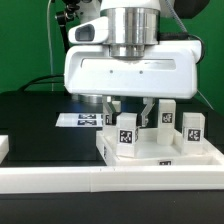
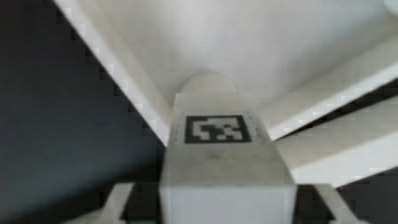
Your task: Assemble square table
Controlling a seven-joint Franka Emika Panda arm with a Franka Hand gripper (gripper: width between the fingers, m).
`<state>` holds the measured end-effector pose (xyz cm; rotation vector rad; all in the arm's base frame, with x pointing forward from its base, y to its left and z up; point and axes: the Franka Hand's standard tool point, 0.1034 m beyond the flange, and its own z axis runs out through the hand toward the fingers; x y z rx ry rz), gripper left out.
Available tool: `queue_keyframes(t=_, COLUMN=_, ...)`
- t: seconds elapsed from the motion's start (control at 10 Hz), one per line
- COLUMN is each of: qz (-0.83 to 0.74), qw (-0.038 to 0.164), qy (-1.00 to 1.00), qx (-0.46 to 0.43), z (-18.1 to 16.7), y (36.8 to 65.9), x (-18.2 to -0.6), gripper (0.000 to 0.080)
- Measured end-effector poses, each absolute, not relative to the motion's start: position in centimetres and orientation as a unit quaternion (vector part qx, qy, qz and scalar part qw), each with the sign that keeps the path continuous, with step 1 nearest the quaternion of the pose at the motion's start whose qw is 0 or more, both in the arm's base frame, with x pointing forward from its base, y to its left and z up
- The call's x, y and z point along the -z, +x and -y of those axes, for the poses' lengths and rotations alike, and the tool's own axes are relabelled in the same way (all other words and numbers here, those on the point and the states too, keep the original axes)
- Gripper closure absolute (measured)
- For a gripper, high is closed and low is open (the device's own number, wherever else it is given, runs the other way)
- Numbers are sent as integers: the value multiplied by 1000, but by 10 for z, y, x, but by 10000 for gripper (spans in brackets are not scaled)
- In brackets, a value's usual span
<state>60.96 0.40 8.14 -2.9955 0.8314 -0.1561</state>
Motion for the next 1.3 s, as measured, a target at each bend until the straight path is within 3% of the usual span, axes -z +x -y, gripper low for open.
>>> queue_keyframes(t=1.3, qz=-750, qw=56, qy=-659, qx=12, z=-1, y=605, x=-79, gripper=509)
